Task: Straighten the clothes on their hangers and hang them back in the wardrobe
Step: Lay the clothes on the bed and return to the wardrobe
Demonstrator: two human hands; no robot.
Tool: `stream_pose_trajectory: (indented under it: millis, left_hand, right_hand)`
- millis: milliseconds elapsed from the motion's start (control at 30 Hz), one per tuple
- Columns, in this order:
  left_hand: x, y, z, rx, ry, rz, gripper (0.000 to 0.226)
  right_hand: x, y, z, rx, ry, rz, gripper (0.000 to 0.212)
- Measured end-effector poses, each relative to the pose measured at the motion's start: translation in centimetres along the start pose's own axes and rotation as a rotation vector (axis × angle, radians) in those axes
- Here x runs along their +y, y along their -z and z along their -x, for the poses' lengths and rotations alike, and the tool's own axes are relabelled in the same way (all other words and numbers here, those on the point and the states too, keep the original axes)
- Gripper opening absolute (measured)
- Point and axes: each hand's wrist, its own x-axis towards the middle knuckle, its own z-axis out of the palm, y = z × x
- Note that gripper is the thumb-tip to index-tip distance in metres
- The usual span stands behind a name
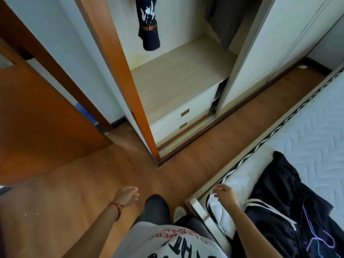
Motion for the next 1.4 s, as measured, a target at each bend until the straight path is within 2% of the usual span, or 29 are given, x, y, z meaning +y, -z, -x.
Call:
stream_pose_trajectory:
  millis: [133,233,400,500,667,900,1100,1200,1267,1333,1400]
  left_hand:
    - [4.8,0.1,-2.8,-0.017,-0.034,-0.098,0.021]
    - [9.0,-0.4,-6.1,-0.091,-0.051,-0.188,0.018]
    - [18.4,-3.6,-9.8,-0.287,-0.199,-0.472,0.014]
    - [24.3,-6.5,-10.9,-0.373,-0.270,-0.565,0.014]
    - [31.2,-11.0,-12.4,-0.431,-0.355,-0.626,0.020]
    - [35.0,-14.3,-13.9,-0.430,-0.312,-0.616,0.025]
    - [39.0,-15.9,-15.6,-0.336,-0.264,-0.394,0.013]
    - [42.1,-16.8,-15.9,-0.221,-0.281,-0.227,0.009]
    - [44.3,-17.1,-15.4,-0.146,-0.305,-0.134,0.015]
    - [46.2,-17.2,-14.6,-0.094,-0.340,-0.054,0.020]
    - [48.3,-17.2,-13.6,-0.029,-0.392,0.016,0.014]
  right_hand:
    - [-3.9,-0.4,-2.2,0.005,0.006,-0.062,0.017]
    - [-5.4,-0.6,-4.2,0.062,-0.037,-0.099,0.021]
    - [-6.5,-0.9,-5.8,0.211,-0.157,-0.267,0.022]
    - [-6.8,-1.4,-6.4,0.275,-0.236,-0.399,0.020]
    - [-7.4,-1.8,-7.0,0.334,-0.295,-0.493,0.021]
    - [-9.1,1.4,-10.1,0.389,-0.333,-0.537,0.024]
    - [-15.9,8.0,-18.0,0.285,-0.154,-0.391,0.018]
    - [-21.1,11.9,-22.3,0.187,0.013,-0.210,0.015]
    - [-25.0,14.6,-24.4,0.103,0.139,-0.081,0.015]
    - [-29.0,17.1,-25.8,0.028,0.271,-0.020,0.013]
    - [-33.4,19.2,-26.6,-0.015,0.395,0.007,0.017]
